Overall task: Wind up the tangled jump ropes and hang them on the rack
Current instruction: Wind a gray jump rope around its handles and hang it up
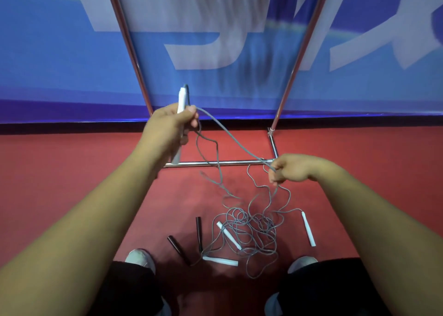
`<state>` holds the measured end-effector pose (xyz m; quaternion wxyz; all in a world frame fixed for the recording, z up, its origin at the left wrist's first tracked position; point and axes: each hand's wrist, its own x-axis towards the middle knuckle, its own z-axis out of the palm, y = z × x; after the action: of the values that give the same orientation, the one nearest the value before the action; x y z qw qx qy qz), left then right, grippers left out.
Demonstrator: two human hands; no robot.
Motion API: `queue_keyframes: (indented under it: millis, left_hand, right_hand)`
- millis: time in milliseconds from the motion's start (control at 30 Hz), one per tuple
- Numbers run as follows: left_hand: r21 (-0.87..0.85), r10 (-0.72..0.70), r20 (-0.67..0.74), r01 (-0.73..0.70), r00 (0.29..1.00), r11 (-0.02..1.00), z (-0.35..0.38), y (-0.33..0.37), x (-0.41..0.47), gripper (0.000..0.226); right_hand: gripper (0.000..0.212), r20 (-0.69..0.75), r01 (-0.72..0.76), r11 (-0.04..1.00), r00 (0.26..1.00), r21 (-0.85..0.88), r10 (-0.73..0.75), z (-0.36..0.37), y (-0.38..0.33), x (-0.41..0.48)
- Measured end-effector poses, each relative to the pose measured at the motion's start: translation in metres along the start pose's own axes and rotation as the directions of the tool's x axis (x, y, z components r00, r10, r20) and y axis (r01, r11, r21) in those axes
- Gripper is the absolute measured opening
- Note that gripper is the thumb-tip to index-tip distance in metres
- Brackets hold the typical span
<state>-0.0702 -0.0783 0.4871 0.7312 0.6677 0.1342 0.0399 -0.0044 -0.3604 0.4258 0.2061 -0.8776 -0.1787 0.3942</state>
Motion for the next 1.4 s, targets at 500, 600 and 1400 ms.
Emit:
queue_keyframes:
  millis: [500, 600, 1400]
  left_hand:
    - [0.421, -0.055, 0.44, -0.152, 0.896, 0.894, 0.021, -0.007, -0.024, 0.011]
    - [0.241, -0.008, 0.28, -0.062, 0.96, 0.969, 0.016, -0.006, -0.017, 0.022]
    - [0.155, -0.019, 0.243, -0.02, 0.97, 0.988, 0.02, -0.01, -0.016, 0.028]
  right_hand:
    - [0.012, -0.385, 0.497, 0.802, 0.847, 0.332, -0.366, -0.006, -0.091, -0.035]
    - [0.01, -0.267, 0.383, 0.896, 0.909, 0.223, -0.321, -0.007, -0.067, -0.024]
    - [0.015, -0.284, 0.352, 0.916, 0.913, 0.191, -0.291, -0.005, -0.066, -0.025]
